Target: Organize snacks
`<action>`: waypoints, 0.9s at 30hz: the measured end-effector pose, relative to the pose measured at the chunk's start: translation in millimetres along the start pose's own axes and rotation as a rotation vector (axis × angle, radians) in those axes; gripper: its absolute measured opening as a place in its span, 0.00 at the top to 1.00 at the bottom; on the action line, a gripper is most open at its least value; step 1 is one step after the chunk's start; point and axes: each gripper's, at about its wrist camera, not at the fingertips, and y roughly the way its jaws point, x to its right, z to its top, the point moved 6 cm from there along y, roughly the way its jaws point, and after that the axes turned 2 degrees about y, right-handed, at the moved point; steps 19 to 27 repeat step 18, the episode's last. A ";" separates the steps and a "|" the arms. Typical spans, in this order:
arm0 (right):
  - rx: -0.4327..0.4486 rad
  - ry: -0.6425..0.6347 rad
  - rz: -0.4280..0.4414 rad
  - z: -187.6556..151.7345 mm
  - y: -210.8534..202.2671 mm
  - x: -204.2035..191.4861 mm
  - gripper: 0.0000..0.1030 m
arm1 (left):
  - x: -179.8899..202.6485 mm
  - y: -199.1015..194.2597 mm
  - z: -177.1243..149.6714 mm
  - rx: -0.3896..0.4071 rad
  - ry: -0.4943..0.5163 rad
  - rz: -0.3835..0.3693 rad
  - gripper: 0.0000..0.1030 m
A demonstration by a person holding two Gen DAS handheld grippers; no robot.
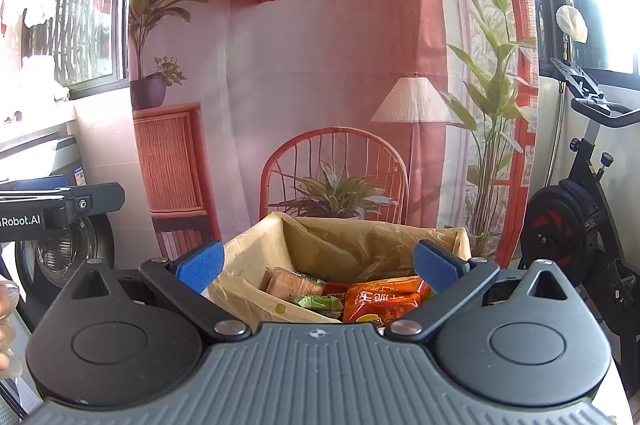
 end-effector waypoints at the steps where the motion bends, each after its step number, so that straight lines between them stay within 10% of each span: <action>1: 0.000 0.000 0.000 -0.2 -0.4 -0.1 0.00 | 0.1 -0.1 -0.2 0.000 0.000 0.000 0.06; 27: 0.000 0.000 -0.001 -0.4 -0.6 0.9 0.00 | -1.8 -3.1 -1.1 0.000 -0.009 0.009 0.06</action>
